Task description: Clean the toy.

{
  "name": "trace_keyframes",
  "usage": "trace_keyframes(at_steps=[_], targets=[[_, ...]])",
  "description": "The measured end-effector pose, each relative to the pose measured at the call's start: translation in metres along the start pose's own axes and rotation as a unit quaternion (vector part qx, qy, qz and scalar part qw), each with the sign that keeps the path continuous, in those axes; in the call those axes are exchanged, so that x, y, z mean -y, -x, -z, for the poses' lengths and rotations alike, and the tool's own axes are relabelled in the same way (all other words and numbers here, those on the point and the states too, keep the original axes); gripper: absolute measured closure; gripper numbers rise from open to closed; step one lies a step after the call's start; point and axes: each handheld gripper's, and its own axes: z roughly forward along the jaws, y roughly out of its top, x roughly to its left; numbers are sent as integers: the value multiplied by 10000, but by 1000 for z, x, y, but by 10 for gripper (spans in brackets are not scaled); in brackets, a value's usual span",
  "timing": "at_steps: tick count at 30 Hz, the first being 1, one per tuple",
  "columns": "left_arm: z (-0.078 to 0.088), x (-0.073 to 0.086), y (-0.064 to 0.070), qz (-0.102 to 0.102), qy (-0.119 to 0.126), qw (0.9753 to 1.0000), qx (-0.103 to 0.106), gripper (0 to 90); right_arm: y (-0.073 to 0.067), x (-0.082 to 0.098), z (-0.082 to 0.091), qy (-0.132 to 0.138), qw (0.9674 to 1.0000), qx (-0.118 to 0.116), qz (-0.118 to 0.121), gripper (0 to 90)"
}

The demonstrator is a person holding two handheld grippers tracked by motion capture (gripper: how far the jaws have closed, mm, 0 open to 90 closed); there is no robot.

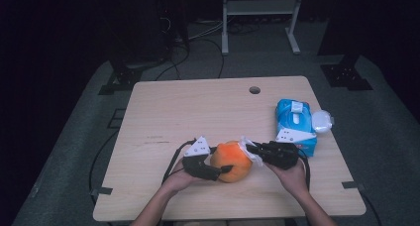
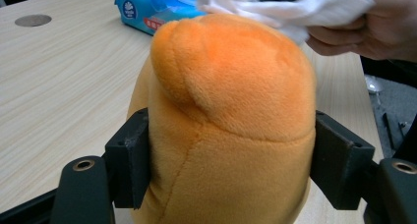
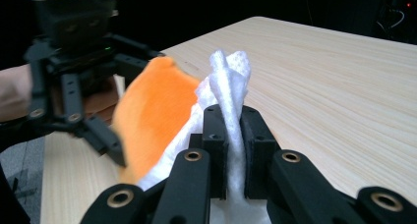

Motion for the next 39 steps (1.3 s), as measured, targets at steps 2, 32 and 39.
trace_keyframes(at_steps=[2,32,39], targets=[[1,1,-4,184,53,9998,-30,273,-6,0,-1,4,10000,-37,85,819],[1,5,-10,674,184,9973,-227,262,-36,-4,-16,-11,9960,-339,831,815],[2,5,-7,464,121,9988,-129,264,-20,-4,-10,-9,9974,37,722,814]])
